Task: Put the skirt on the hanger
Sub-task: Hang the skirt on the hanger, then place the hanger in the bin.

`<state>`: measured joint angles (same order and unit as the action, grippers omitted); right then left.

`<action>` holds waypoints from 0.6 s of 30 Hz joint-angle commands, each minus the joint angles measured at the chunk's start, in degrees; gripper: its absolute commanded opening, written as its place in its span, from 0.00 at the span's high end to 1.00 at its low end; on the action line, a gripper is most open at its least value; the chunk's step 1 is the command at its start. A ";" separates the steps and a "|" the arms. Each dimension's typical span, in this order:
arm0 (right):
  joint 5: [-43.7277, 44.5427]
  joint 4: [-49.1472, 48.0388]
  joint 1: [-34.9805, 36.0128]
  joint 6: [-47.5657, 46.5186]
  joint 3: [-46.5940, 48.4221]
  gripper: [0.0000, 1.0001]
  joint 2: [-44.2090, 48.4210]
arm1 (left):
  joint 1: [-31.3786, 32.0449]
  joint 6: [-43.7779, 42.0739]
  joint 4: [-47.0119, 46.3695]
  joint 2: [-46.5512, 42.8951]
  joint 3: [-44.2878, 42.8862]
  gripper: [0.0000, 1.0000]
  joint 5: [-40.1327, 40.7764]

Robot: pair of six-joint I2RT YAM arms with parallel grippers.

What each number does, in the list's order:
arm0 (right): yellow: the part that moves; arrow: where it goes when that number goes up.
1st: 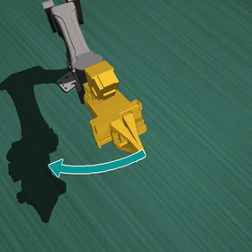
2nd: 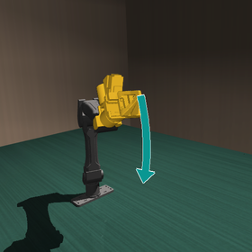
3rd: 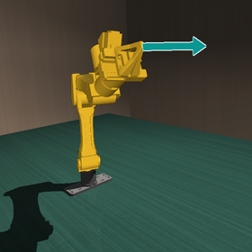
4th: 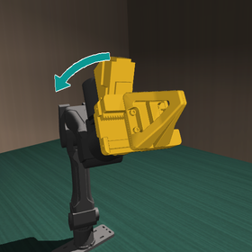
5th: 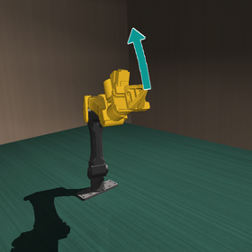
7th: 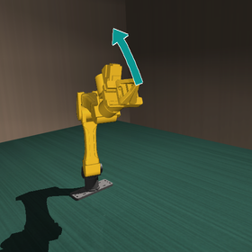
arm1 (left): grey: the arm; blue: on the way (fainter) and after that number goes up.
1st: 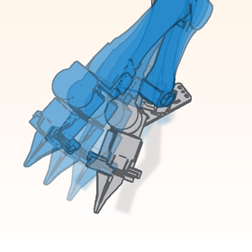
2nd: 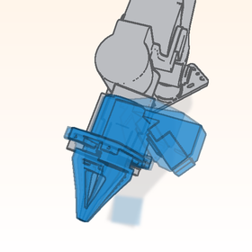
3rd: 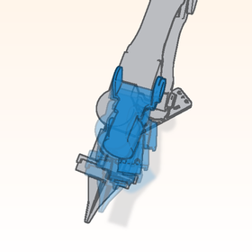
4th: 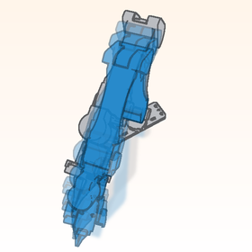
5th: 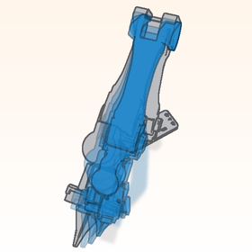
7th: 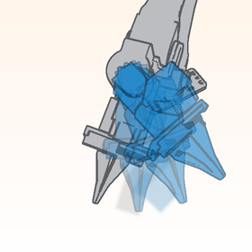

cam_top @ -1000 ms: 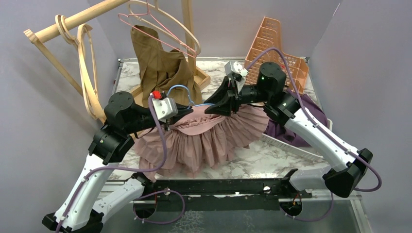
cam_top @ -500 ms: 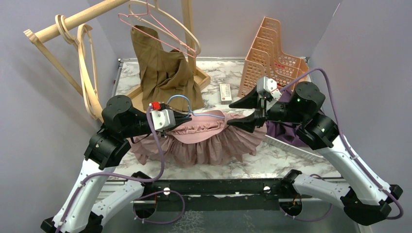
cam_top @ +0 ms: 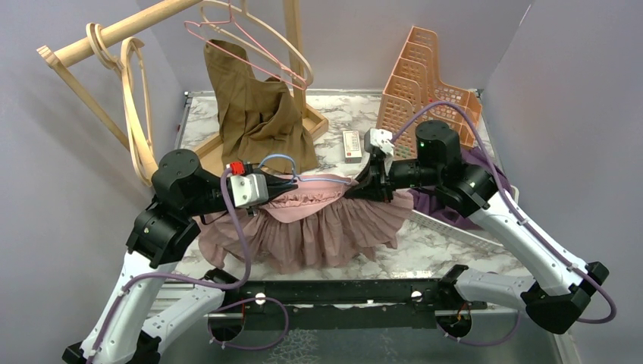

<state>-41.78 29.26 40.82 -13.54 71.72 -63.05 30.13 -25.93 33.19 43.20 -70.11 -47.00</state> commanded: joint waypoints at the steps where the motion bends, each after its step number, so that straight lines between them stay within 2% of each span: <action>1: -3.93 -9.82 0.23 4.15 0.18 0.98 -0.35 | 0.10 1.19 -3.41 -0.68 -2.44 1.00 -1.00; 4: -1.82 -16.43 0.23 8.41 -2.45 0.99 1.11 | 0.10 3.86 -4.15 -1.65 -2.27 1.00 5.03; 5: -0.11 -18.32 0.23 9.65 -3.10 0.99 1.71 | 0.06 4.49 -4.29 -2.24 -2.05 0.94 7.41; 8: 3.90 -21.73 0.23 12.21 -3.00 0.99 2.17 | 0.10 6.45 -5.25 -3.92 -1.33 0.67 15.37; 11: 6.31 -24.81 0.23 14.27 -1.43 0.99 1.20 | 0.10 7.88 -6.03 -5.08 -1.18 0.52 25.46; 13: 7.75 -26.24 0.23 15.29 0.36 0.99 -0.24 | 0.10 8.84 -6.71 -5.65 -1.43 0.48 31.30; 18: 12.37 -28.25 1.00 17.53 6.60 0.99 -5.56 | 0.10 11.38 -8.16 -7.06 -3.16 0.47 41.58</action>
<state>-37.87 11.05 41.52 0.01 71.83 -65.63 30.02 -18.59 26.83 37.50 -70.98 -17.87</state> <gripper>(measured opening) 0.075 0.526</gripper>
